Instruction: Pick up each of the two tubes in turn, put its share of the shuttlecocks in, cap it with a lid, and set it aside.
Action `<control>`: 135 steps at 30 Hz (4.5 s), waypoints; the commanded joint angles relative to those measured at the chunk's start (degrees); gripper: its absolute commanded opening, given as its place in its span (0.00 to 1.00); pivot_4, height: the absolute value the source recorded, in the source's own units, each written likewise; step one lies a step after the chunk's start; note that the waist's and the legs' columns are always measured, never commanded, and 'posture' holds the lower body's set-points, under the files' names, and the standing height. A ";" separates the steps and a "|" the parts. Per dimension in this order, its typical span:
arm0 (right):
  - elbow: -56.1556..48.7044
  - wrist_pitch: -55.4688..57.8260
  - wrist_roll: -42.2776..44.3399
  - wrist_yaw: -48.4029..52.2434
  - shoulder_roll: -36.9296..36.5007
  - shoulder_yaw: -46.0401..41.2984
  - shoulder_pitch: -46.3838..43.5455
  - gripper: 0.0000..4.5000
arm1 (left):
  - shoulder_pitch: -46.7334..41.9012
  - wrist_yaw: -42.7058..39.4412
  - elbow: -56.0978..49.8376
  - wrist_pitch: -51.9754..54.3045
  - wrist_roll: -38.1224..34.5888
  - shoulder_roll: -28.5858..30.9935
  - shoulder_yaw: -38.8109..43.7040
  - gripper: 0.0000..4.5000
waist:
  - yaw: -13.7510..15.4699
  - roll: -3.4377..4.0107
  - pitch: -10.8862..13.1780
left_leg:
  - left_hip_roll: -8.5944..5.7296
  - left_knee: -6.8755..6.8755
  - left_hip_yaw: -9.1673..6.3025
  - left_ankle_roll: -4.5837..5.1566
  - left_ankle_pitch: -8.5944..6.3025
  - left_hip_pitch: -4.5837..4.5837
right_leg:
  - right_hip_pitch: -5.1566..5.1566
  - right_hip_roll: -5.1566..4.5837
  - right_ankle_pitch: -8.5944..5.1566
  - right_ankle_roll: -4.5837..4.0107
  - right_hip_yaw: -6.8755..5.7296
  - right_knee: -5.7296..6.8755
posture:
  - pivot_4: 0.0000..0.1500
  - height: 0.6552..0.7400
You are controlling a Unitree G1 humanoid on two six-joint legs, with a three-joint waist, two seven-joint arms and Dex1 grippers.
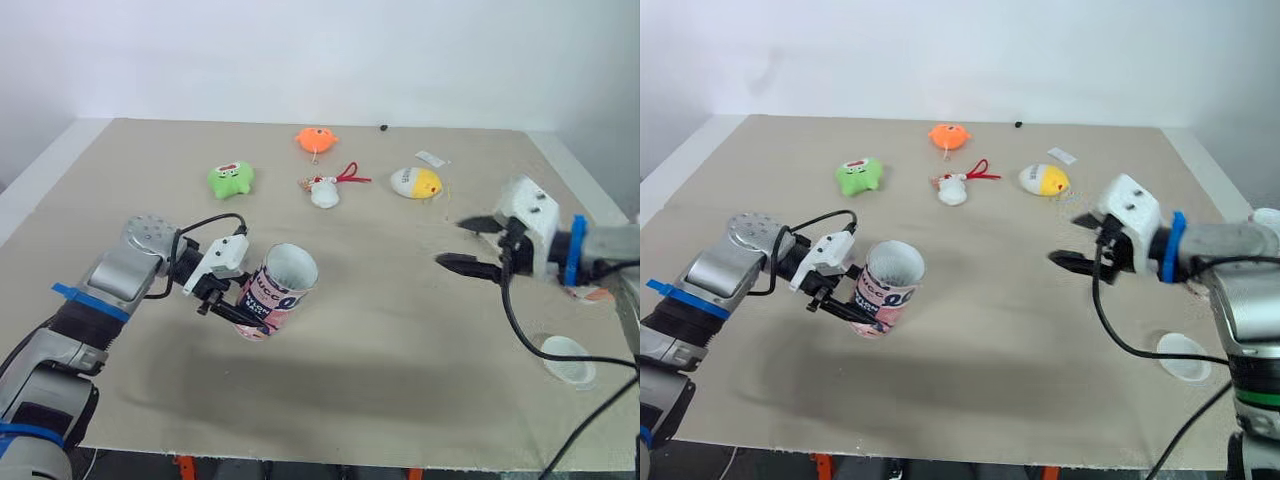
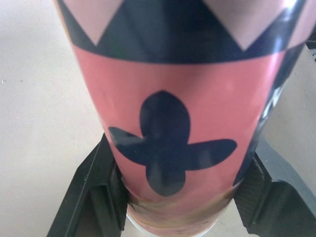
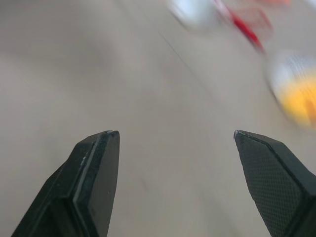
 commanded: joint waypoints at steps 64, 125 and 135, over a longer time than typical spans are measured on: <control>-9.56 -19.31 -3.22 21.77 9.97 31.64 -37.89 0.01 | 0.59 0.07 -1.48 1.73 0.70 -0.25 1.35 0.53 | -0.78 0.34 0.22 | 0.11 -0.10 0.46 0.19 0.21 0.26 | -0.04 0.03 0.00 0.09 0.39 -0.01 | 1.00 1.00; 22.16 -19.75 -9.68 36.67 33.31 50.56 -57.49 0.02 | 1.36 0.94 -1.99 2.44 1.70 -1.98 2.92 0.53 | -0.11 0.31 0.21 | 0.18 -0.01 0.16 0.19 0.21 0.01 | -0.18 0.15 0.31 -0.09 0.11 0.05 | 1.00 1.00; 22.65 -22.42 -10.78 36.67 35.18 55.80 -56.56 0.02 | 2.62 1.66 -3.61 3.65 1.73 -1.79 4.37 0.53 | -0.21 0.30 0.20 | 0.31 0.00 0.01 0.18 0.22 0.08 | -0.09 0.28 0.27 -0.15 -0.07 0.08 | 1.00 1.00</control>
